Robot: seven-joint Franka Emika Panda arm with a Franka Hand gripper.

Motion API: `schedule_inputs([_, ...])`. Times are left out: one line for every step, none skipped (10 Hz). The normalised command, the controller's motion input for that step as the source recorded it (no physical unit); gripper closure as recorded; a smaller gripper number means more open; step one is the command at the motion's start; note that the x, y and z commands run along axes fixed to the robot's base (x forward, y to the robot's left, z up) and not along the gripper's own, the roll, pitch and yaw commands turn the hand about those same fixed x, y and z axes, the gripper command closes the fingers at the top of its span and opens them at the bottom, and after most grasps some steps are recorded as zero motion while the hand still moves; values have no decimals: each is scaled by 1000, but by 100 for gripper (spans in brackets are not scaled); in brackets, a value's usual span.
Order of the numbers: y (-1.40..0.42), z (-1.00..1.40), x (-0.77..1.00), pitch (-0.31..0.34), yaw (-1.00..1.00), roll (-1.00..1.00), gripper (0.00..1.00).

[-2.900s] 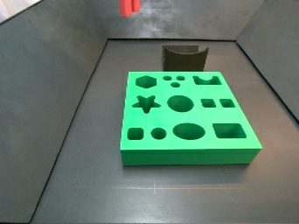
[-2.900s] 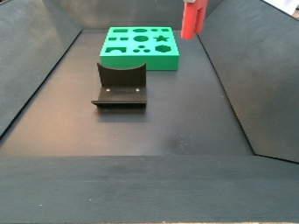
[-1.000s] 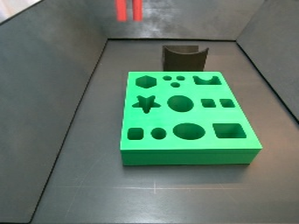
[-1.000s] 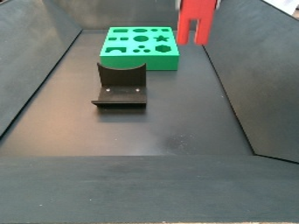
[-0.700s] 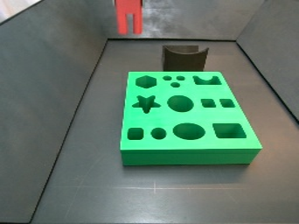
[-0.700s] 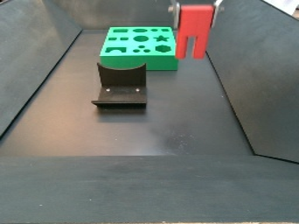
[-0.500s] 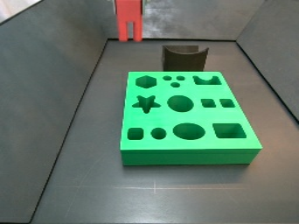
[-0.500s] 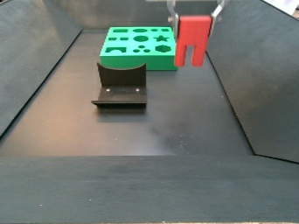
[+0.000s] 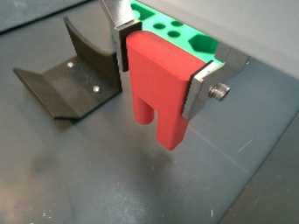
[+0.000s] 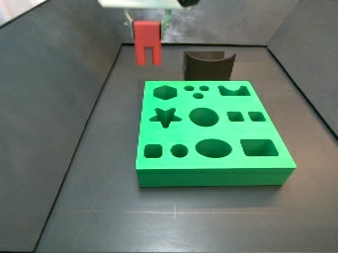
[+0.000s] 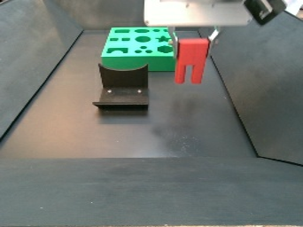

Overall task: Pick up the square-circle object. Move up. Rotate the square-circle object. Move to above the board. Insert the square-circle object.
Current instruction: Rotate the square-circle object.

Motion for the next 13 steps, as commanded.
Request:
schedule_inputs([18,-798,32,-56,-46,-244,100])
schedule_inputs([19,-709,31,-56,-47,-249,100])
schedule_inputs([23,-494,30,-53,-47,-260,100])
schedule_inputs([23,-410,34,-53,-46,-265,100])
schedule_inputs([23,-245,34,-45,-43,-277,100])
schedule_inputs([21,-240,18,-30,-43,-279,100])
schedule_inputs([21,-244,12,-27,-43,-279,100])
schedule_inputs([0,0,0,-27,-43,-79,0])
schedule_inputs([0,1000,0,-28,-38,-78,0])
schedule_inputs([1,1000,-17,-12,-38,-78,0])
schedule_inputs([10,901,-33,22,-40,-68,0])
schedule_inputs([14,801,-27,33,-41,-61,0])
schedule_inputs([19,580,-18,46,-45,-45,0])
